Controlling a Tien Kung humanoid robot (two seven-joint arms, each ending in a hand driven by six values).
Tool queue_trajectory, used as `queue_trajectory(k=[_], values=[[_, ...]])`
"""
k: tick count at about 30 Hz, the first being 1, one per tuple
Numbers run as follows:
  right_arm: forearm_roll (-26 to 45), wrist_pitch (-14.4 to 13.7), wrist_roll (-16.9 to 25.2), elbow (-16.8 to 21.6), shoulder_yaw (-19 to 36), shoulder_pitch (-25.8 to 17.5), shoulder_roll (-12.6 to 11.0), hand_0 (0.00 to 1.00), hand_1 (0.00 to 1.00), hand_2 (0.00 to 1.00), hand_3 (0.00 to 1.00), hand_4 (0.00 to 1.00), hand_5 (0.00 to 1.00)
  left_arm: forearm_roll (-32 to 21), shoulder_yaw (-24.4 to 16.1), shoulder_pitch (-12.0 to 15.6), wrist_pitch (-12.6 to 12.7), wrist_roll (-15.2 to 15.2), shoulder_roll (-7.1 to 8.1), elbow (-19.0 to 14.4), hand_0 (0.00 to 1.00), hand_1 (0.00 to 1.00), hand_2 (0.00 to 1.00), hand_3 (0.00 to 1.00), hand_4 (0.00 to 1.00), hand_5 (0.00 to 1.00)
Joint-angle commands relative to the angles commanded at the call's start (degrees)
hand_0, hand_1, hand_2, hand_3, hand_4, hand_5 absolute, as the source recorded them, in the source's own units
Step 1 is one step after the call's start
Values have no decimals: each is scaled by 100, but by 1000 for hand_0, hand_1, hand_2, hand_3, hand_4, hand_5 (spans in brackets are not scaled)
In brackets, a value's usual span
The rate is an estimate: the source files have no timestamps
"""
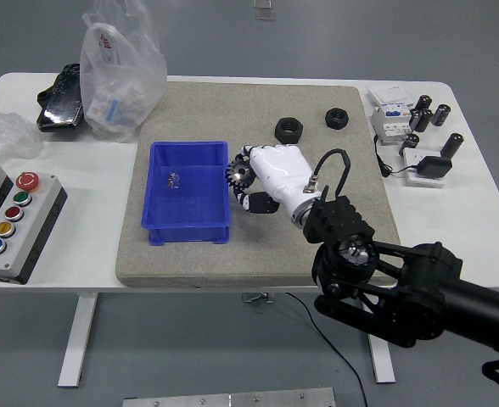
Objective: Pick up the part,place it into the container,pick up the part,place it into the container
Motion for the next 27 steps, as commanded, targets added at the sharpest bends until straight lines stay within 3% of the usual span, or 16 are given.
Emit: queue_trajectory(k=[4, 5, 10, 11, 16, 17, 22, 23, 27], values=[[-70, 44, 112, -102, -73, 50, 158, 242, 473, 460, 516, 476, 54, 16, 1, -3, -3, 5, -3, 0, 667, 527, 532, 617, 719, 331], [-85, 48, 132, -126, -55, 38, 190, 267, 548, 604, 619, 214, 203, 16, 1, -4, -2, 3, -4, 0, 667, 527, 533, 617, 719, 331], [-97, 15, 155, -242, 32, -20, 298, 267, 548, 604, 619, 214, 203, 41, -17, 5, -6, 13, -14, 0, 667, 527, 533, 617, 719, 331], [-88, 27, 141, -254, 29, -22, 309, 305, 657, 754, 718, 351, 272, 48, -23, 5, -6, 15, -14, 0, 667, 527, 533, 617, 720, 332], [-99, 221, -39, -289, 55, -92, 374, 305, 657, 754, 718, 351, 272, 24, -11, 9, -9, -9, -23, 0, 667, 527, 533, 617, 720, 332], [-100, 254, -71, -292, 50, -101, 383, 340, 736, 887, 955, 625, 347, 19, -10, 13, -9, -13, -27, 0, 667, 523, 533, 618, 720, 331], [-119, 316, -131, -267, -3, -96, 405, 340, 736, 887, 955, 625, 347, 41, -23, 32, -20, 2, -44, 0, 667, 523, 533, 618, 720, 331], [-122, 322, -136, -260, -3, -97, 407, 347, 741, 910, 983, 721, 382, 46, -26, 33, -23, 5, -46, 0, 667, 520, 532, 617, 719, 332], [-117, 338, -148, -248, 7, -98, 401, 347, 741, 910, 983, 721, 382, 46, -29, 34, -24, 3, -41, 0, 667, 520, 532, 617, 719, 332]])
